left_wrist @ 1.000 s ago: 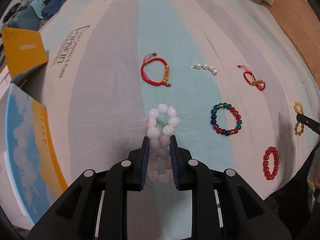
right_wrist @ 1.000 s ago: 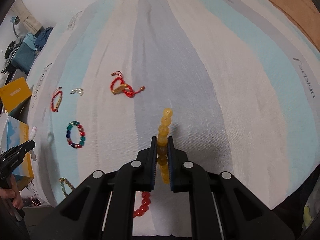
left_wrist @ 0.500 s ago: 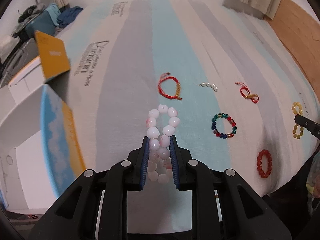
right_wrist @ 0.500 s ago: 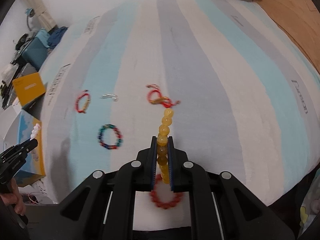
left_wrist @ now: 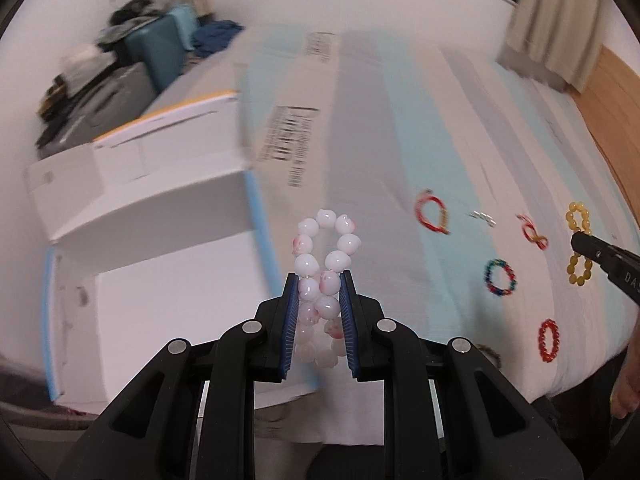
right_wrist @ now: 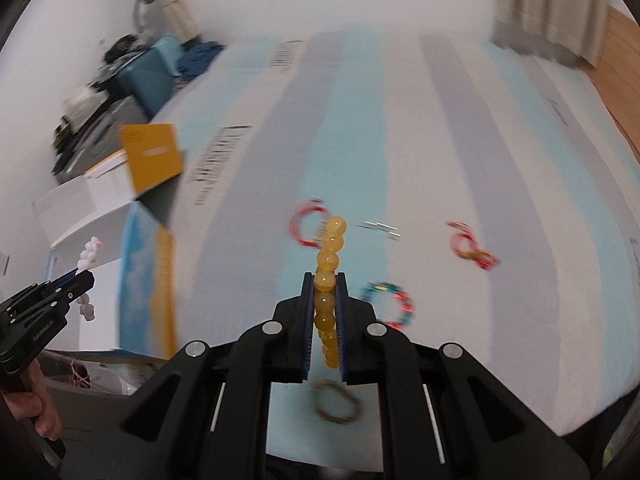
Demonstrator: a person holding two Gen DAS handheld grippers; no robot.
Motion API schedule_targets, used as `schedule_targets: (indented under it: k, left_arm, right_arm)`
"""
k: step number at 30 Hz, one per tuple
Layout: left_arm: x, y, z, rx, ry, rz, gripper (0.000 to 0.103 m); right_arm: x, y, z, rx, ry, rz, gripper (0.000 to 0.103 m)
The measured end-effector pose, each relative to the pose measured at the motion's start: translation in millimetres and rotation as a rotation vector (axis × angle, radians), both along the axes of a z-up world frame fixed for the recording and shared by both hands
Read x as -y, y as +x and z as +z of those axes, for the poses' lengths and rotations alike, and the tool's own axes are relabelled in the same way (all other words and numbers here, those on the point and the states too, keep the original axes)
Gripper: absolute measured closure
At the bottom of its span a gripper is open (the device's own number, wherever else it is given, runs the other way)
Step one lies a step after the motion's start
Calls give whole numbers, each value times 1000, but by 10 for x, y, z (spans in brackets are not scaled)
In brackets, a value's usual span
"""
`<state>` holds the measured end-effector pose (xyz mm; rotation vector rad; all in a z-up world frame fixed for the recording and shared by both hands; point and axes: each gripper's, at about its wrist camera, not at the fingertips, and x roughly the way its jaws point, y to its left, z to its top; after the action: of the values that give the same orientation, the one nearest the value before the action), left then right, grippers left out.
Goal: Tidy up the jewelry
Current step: 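Carry the white bracelet with the left tool while the right tool carries the yellow bracelet into the box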
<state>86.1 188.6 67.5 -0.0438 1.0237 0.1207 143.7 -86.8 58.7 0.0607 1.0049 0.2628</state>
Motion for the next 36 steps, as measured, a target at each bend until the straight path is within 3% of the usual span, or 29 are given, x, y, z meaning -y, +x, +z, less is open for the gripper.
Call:
schedule_targets:
  k: [5,10,18,27,36]
  left_arm:
    - [-630,-241,161,15,13,89,83]
    - [-1154,-431,142,1,10,163,83]
    - [-1883,-684,-187,-87,-17,278,83]
    - [-2297,-634,-716,-220,-64,335,83]
    - [-2478,-549,-1131,-337,-102,346,83]
  right_arm:
    - [-730,-79,150,23,15,94,94]
    - [-1532,-228,229,23,35,200,94]
    - [-2666,-320,-70,-77,19,349,94]
    - [-3199,-145,-604,-224,-37,392,94]
    - [-3434,-56,-1091,-343,-99,379,94]
